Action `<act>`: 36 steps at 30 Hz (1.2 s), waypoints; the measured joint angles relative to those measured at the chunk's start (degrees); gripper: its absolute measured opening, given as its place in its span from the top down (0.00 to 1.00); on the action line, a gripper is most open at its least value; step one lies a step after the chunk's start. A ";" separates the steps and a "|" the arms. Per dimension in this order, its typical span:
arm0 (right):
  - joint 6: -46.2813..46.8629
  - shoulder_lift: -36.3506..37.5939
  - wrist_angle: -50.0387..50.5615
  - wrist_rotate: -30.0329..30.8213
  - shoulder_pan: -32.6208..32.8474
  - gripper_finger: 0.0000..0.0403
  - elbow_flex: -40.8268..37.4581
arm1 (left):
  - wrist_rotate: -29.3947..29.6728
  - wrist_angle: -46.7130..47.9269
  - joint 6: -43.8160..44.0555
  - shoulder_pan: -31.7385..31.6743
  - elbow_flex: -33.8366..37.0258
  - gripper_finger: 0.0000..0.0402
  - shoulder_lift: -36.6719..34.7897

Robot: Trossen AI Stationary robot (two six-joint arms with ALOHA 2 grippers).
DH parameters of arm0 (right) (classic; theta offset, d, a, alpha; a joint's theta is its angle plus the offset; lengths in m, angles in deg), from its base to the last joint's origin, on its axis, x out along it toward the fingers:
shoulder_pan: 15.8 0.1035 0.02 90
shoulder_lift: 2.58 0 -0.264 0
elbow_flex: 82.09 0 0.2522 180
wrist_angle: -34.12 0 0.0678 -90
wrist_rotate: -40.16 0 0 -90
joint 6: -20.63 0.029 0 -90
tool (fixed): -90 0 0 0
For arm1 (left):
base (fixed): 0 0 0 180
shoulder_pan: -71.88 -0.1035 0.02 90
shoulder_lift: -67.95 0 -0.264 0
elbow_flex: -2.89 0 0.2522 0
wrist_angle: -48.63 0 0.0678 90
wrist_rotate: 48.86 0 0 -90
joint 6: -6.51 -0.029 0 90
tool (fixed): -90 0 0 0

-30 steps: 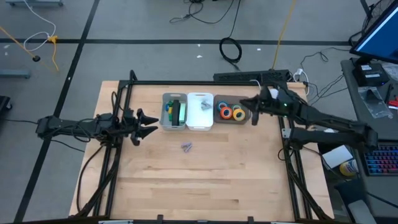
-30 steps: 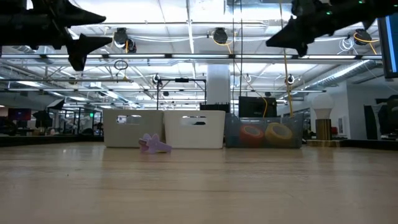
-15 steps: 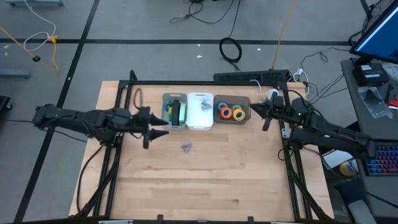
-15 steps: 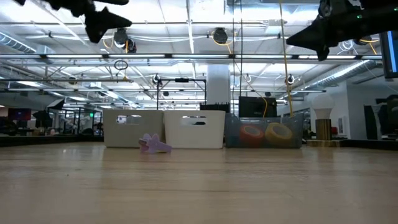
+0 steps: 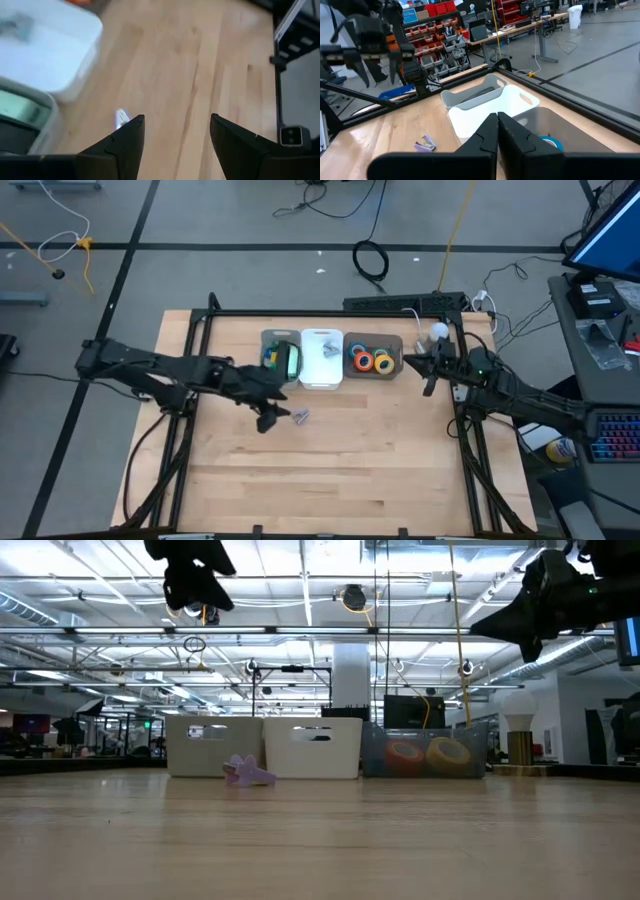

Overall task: Pick and place Stapler, Stapler remover, tape
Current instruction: Put the violet staple remover into the white bin

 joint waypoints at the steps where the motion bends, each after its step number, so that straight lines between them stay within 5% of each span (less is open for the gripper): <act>1: 0.01 0.38 -0.09 0.00 -0.01 0.99 -0.32 | -0.85 0.39 0.66 0.00 -0.54 0.44 1.31; 16: 0.02 4.39 0.08 -4.85 -0.01 0.99 -1.85 | -9.43 3.25 10.45 -0.59 -2.28 0.44 14.79; 36: 4.89 4.33 -7.88 -10.45 0.00 0.99 -1.85 | -9.37 -0.22 7.75 -4.29 -2.30 0.44 16.31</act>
